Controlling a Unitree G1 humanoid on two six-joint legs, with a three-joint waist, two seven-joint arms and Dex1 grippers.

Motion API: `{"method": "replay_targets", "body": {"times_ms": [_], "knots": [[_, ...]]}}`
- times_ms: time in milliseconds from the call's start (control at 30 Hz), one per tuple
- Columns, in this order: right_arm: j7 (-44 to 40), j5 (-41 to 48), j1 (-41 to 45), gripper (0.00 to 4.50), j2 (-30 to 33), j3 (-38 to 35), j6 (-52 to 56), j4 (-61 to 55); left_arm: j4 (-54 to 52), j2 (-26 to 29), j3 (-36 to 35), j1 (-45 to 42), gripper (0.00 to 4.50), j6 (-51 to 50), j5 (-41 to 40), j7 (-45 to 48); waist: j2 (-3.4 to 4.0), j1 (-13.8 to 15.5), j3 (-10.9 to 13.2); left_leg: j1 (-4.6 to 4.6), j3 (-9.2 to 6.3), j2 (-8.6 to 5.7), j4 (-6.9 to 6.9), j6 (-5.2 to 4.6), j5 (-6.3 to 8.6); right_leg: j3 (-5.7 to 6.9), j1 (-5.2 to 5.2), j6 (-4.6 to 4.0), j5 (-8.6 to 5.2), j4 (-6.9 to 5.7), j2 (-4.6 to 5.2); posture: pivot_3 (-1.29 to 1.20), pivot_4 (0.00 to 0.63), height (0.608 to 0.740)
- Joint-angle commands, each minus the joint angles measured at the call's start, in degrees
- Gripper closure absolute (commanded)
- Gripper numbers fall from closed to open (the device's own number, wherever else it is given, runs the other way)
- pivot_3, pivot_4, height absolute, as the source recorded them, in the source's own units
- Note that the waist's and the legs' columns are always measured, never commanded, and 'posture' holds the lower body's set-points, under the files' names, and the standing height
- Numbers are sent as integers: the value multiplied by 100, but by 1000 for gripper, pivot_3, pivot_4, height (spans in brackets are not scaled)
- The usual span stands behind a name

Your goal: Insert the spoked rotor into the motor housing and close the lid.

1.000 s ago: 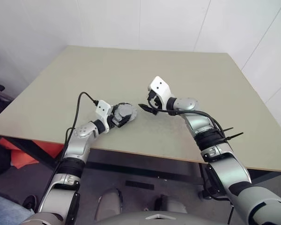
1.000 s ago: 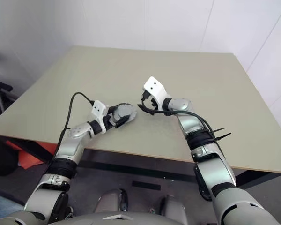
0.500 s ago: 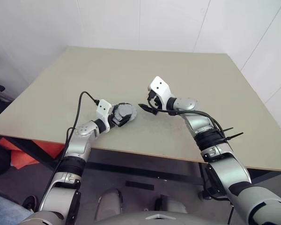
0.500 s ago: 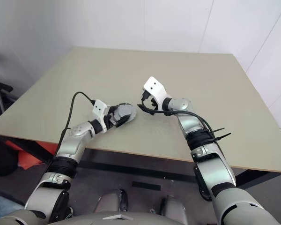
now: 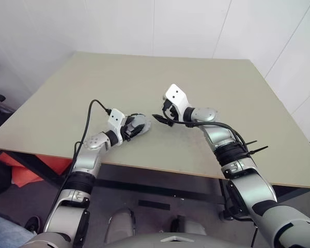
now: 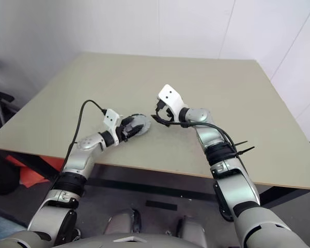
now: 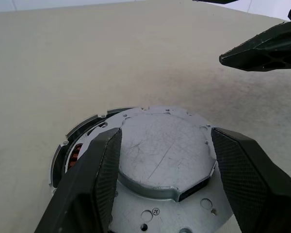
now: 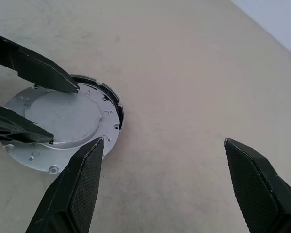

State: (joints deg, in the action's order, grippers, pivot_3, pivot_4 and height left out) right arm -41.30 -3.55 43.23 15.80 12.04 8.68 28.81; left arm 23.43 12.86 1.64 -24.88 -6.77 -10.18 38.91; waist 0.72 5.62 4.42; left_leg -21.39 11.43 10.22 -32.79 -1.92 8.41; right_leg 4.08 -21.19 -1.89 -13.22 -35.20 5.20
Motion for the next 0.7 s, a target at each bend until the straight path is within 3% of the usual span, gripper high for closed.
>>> {"method": "replay_targets", "body": {"times_ms": [33,133,300,667,700], "knots": [[19,-5,94,0,5,-12,-129,-120,236,-22,53,64,1403,12,117,-129,0,3,0,0,0,-1,1,0,0,0,1,0,0,1,0,0,0,740],[23,-22,95,0,4,3,-151,-108,278,-4,86,46,1238,-102,90,-66,0,4,0,0,0,-1,5,0,0,0,1,0,0,2,0,0,0,740],[30,-41,98,0,-6,6,-179,-94,322,-133,47,-23,9,-321,32,-216,0,2,0,0,1,-2,7,0,0,0,0,0,0,3,0,0,0,740],[48,-51,96,0,-15,-12,-166,-96,280,-133,98,-26,9,-481,-3,-65,0,0,0,0,1,-4,19,0,0,0,3,0,0,22,0,0,0,740],[50,-50,101,0,-18,-15,-164,-89,280,-135,88,-25,403,-498,-18,-57,0,0,0,0,1,-6,22,0,0,0,4,0,0,25,0,0,0,740]]}}
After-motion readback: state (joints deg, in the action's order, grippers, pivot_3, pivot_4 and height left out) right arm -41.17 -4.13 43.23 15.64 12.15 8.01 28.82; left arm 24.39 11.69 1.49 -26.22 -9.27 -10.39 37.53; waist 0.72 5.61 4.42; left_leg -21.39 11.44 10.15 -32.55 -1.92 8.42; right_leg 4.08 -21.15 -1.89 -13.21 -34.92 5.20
